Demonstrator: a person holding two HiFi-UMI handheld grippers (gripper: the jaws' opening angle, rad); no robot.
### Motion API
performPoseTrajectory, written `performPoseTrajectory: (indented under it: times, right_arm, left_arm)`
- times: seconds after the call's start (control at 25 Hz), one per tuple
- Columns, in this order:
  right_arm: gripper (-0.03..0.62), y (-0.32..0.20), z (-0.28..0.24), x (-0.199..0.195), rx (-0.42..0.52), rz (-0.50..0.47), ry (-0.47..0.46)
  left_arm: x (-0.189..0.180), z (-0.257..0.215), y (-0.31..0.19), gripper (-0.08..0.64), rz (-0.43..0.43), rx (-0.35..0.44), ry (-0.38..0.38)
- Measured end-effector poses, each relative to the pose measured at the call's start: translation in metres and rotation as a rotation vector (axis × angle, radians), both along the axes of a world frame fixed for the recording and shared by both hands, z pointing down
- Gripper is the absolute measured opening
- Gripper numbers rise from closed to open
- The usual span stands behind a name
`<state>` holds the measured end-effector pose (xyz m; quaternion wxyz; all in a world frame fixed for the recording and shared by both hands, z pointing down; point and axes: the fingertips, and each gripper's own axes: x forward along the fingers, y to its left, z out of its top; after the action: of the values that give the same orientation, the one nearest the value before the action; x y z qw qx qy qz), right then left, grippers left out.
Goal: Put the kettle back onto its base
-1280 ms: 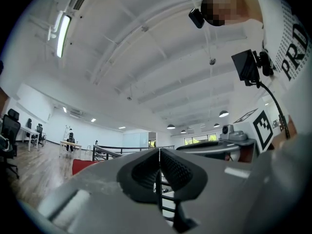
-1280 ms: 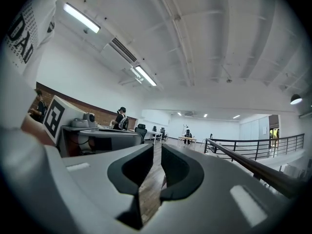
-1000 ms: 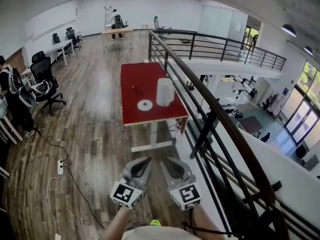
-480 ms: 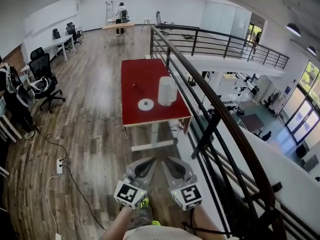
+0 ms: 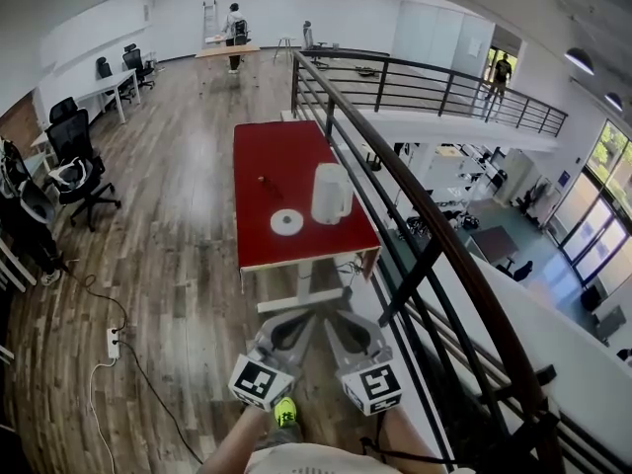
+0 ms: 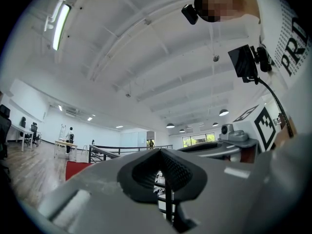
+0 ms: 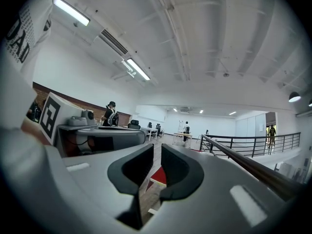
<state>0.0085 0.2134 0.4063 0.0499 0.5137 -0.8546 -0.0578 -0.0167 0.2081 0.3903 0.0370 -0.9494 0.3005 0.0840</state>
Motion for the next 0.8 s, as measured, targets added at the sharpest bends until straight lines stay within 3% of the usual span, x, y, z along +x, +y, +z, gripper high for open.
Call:
performPoseTrajectory:
  times: [0.24, 0.8]
  right_arm:
    - [0.046, -0.051, -0.007, 0.003, 0.008, 0.031, -0.026]
    - [0.046, -0.143, -0.001, 0.007, -0.010, 0.088, -0.017]
  left_arm:
    - [-0.001, 0.001, -0.049, -0.007, 0.020, 0.011, -0.040]
    - [-0.001, 0.003, -0.141, -0.008, 0.056, 0.005, -0.043]
